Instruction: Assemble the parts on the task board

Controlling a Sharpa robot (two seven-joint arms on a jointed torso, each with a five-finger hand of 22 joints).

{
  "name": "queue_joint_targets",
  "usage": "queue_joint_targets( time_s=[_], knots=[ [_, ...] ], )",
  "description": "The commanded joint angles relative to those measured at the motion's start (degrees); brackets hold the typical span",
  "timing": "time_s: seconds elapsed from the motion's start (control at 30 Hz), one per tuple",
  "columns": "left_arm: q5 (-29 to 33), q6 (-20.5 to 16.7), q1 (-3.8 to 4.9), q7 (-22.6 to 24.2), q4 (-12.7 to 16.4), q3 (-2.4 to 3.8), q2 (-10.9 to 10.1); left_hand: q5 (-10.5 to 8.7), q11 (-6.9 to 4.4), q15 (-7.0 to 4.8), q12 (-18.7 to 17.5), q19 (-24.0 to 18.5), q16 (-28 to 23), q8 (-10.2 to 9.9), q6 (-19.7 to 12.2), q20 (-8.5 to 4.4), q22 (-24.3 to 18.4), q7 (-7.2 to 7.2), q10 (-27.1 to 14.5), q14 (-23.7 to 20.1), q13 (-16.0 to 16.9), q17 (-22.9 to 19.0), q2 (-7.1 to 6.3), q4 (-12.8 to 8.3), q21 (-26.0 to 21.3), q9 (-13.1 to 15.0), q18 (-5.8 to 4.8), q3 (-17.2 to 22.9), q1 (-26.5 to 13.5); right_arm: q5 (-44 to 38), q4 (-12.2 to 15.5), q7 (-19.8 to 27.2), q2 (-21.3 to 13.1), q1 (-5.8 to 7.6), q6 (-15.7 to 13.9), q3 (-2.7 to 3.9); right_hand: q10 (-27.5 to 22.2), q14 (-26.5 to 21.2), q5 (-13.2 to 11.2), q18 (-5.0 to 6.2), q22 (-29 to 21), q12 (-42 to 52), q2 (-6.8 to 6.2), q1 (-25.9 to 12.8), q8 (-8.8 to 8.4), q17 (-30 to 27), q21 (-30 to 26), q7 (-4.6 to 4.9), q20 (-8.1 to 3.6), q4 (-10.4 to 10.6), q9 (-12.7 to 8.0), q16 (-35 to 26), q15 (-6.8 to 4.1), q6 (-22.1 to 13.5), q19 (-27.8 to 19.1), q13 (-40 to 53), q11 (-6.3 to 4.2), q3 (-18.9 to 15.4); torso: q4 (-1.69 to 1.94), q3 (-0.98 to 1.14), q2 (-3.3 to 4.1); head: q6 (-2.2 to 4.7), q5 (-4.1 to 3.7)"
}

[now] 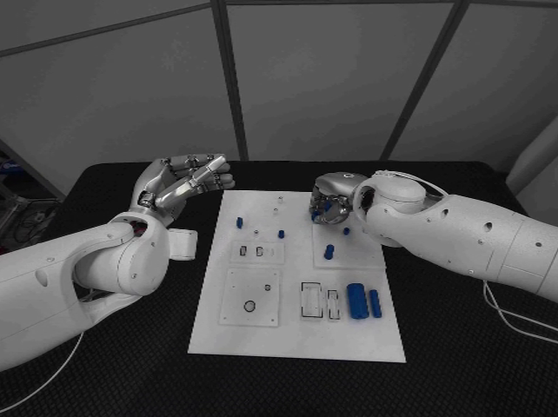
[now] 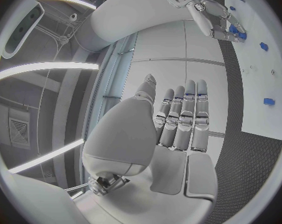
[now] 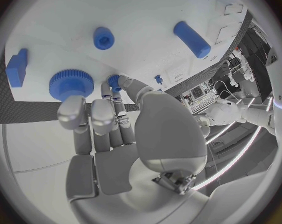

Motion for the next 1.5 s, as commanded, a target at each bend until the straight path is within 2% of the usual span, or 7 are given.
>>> queue_joint_targets(
  time_s=[0.03, 0.2, 0.47, 0.57, 0.8, 1.1, 1.5],
  knots=[
    [-0.1, 0.8, 0.09, 0.2, 0.0, 0.07, 0.0, -0.16, 0.36, 0.27, -0.2, -0.2, -0.4, -0.4, 0.3, 0.23, -0.1, 0.21, -0.1, -0.3, 0.0, -0.1, 0.78, -0.3, -0.3, -0.1, -1.80, 0.1, 0.0, 0.2, 0.1, 0.9, 0.0, -0.01, -0.7, -0.11, 0.6, 0.7, -0.2, -0.61, 0.3, 0.0, 0.18, 0.7, 0.33, 0.2, 0.5, 0.01, 0.14, -0.1, 0.1, 0.4, -0.15, 0.7, 0.5, -0.1, 0.06, 0.7, 0.01, -0.01, 0.00, -0.04, 0.03],
    [-0.1, 0.8, 0.09, 0.1, 0.0, 0.08, 0.0, -0.16, 0.38, 0.28, -0.3, -0.2, -0.4, -0.4, 0.3, 0.24, -0.1, 0.22, -0.1, -0.3, 0.0, -0.1, 0.86, -0.3, -0.3, -0.1, -1.79, 0.1, 0.0, 0.4, 0.8, 2.0, -0.4, -0.03, -5.4, -0.12, 2.2, 1.0, -1.1, -0.99, 2.6, 0.3, 1.02, 1.5, 0.96, 1.7, 2.0, -0.13, -0.12, -0.5, 0.3, 1.8, -0.46, 2.3, 1.6, 0.1, -0.30, 2.4, 0.00, 0.05, 0.01, -0.03, 0.20],
    [0.0, 1.0, 0.09, 0.2, -0.3, 0.08, -0.1, -0.17, 0.39, 0.28, -0.3, -0.2, -0.4, -0.5, 0.3, 0.25, -0.1, 0.24, -0.1, -0.3, 0.0, -0.1, 0.94, -0.3, -0.3, -0.1, -1.78, 0.1, 0.0, 0.8, 2.6, 2.1, -1.0, -0.01, -10.5, -0.08, 2.9, 1.0, -1.2, -1.14, 3.5, 0.2, 0.91, 1.8, 1.06, 2.3, 2.6, -0.11, -0.26, -0.9, 0.4, 2.4, -0.54, 2.9, 2.0, 0.1, -0.40, 3.3, -0.04, -0.03, 0.00, 0.46, 0.24],
    [0.0, 1.1, 0.09, 0.3, -0.4, 0.08, 0.0, -0.25, 0.40, 0.29, -0.5, -0.2, -0.5, -0.6, 0.3, 0.28, -0.1, 0.23, -0.1, -0.2, 0.0, -0.1, 0.81, -0.3, -0.4, -0.1, -1.77, -0.1, -0.3, 0.8, 1.9, 1.6, -0.2, 0.00, -12.4, -0.08, 3.0, 1.0, -1.5, -1.17, 3.7, 0.1, 0.92, 1.8, 1.04, 2.4, 2.7, -0.11, -0.26, -1.0, 0.4, 2.5, -0.55, 3.0, 2.1, 0.1, -0.39, 3.5, 0.05, 0.00, 0.05, 0.89, 0.29],
    [0.0, 1.2, 0.10, 0.2, -0.6, 0.08, 0.3, -0.27, 0.40, 0.29, -0.5, -0.2, -0.5, -0.7, 0.3, 0.28, -0.1, 0.21, -0.1, -0.1, 0.0, -0.1, 0.78, -0.3, -0.4, -0.1, -1.77, -0.1, -0.4, 1.8, -1.6, 2.1, 3.1, 0.03, -16.1, -0.07, 3.0, 1.0, -1.6, -1.19, 3.8, 0.1, 0.92, 1.8, 1.02, 2.5, 2.8, -0.06, -0.27, -1.0, 0.4, 2.6, -0.55, 3.0, 2.1, 0.1, -0.38, 3.6, 0.13, -0.05, 0.09, 1.16, 0.25],
    [0.0, 1.3, 0.11, 0.1, -0.9, 0.08, 0.7, -0.28, 0.40, 0.29, -0.5, -0.2, -0.6, -0.7, 0.3, 0.29, -0.2, 0.20, -0.1, -0.1, 0.0, -0.1, 0.77, -0.3, -0.4, -0.1, -1.77, -0.1, -0.4, 2.4, -5.2, 2.7, 6.5, 0.05, -16.5, -0.07, 2.9, 1.0, -1.7, -1.20, 3.9, 0.0, 0.88, 1.8, 0.97, 2.6, 2.9, 0.02, -0.27, -1.1, 0.4, 2.8, -0.53, 3.0, 2.1, 0.1, -0.33, 3.7, 0.14, -0.07, 0.15, 1.31, 0.65],
    [0.0, 1.3, 0.15, -0.1, -1.0, 0.09, 1.0, -0.28, 0.40, 0.29, -0.5, -0.2, -0.6, -0.7, 0.3, 0.29, -0.2, 0.20, -0.1, -0.1, 0.0, -0.1, 0.77, -0.3, -0.4, -0.1, -1.77, -0.1, -0.4, 2.2, -7.2, 2.7, 8.7, 0.06, -17.5, -0.06, 2.8, 1.0, -1.5, -1.22, 4.0, -0.1, 0.83, 1.8, 0.84, 2.8, 3.0, 0.14, -0.24, -1.1, 0.3, 3.0, -0.46, 2.9, 2.1, 0.0, -0.22, 4.0, 0.10, -0.05, 0.19, 1.57, 1.39]
  ],
)
